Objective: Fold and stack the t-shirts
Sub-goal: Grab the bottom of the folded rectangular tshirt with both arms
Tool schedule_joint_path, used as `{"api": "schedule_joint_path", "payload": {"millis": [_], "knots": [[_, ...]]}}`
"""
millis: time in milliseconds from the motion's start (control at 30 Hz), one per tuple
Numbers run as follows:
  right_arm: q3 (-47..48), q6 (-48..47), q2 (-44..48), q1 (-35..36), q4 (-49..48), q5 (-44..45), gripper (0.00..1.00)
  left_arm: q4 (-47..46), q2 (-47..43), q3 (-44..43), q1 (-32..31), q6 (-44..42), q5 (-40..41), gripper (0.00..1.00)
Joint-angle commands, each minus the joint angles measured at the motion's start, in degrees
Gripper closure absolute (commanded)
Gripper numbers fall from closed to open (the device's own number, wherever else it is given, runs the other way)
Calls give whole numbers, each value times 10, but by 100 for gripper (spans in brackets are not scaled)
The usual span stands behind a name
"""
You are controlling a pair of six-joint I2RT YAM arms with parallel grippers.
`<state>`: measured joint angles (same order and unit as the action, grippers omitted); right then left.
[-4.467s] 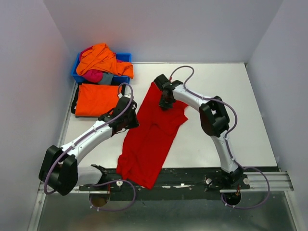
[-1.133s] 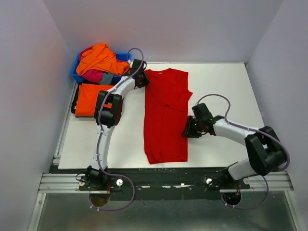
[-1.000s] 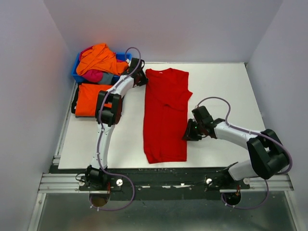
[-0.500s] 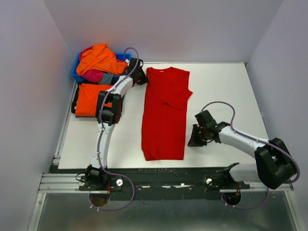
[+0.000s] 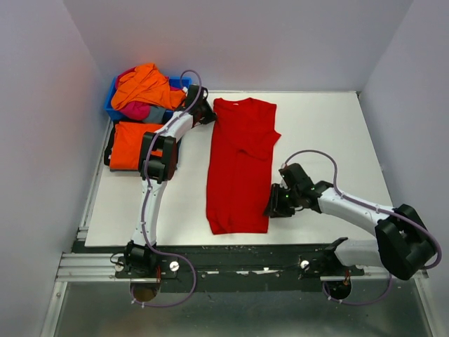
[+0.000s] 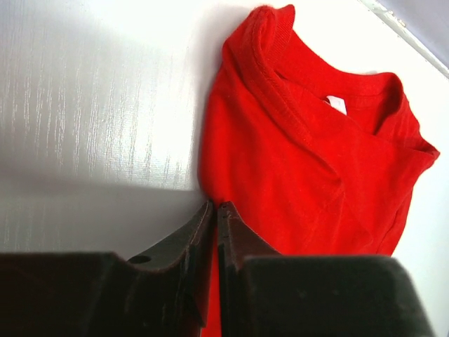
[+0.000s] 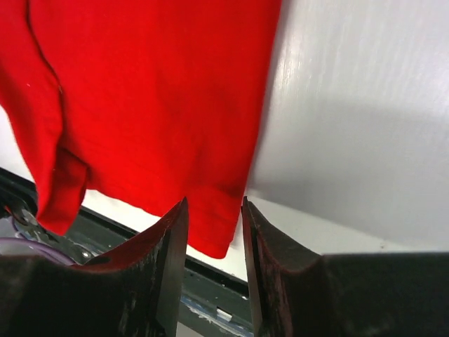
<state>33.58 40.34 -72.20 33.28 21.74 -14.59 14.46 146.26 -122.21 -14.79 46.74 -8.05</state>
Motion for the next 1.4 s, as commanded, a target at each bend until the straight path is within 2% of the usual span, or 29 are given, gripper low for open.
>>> {"api": "schedule_joint_path", "payload": {"millis": [0,133,233,267,367,400,600,633,667,700,733,900,1100,1167,1267,1367], "knots": [[-9,16,-26,23,8,3,56,19,10,-5,1,4,-16,82],[-26,25,-28,35,13,17,57,14,12,-4,2,7,-16,89],[-41,33,-24,43,2,4,64,7,12,0,2,10,-16,94],[-44,34,-21,46,2,4,68,5,11,1,2,11,-16,98],[-45,40,-1,45,36,32,95,0,11,3,2,12,-16,100],[-46,41,10,46,54,45,99,0,12,2,2,13,-16,100],[-56,41,72,46,106,69,99,0,19,-4,2,13,-17,100],[-58,40,81,46,103,65,97,0,18,-3,2,15,-18,100],[-60,40,87,46,102,62,88,-2,20,-3,2,16,-21,100],[-57,39,92,46,107,64,75,-2,19,-2,2,17,-26,100],[-50,37,95,46,116,73,71,-2,19,-2,2,18,-30,100],[-5,14,110,55,153,107,70,-31,-11,43,2,25,-40,78],[53,28,64,120,182,166,62,-23,-11,43,2,24,-42,66],[75,38,37,147,186,186,62,-24,-8,44,2,24,-44,64],[111,50,-7,187,195,216,55,-24,-3,42,2,25,-49,61],[141,62,-55,215,210,250,55,-24,3,34,2,27,-52,61]]}}
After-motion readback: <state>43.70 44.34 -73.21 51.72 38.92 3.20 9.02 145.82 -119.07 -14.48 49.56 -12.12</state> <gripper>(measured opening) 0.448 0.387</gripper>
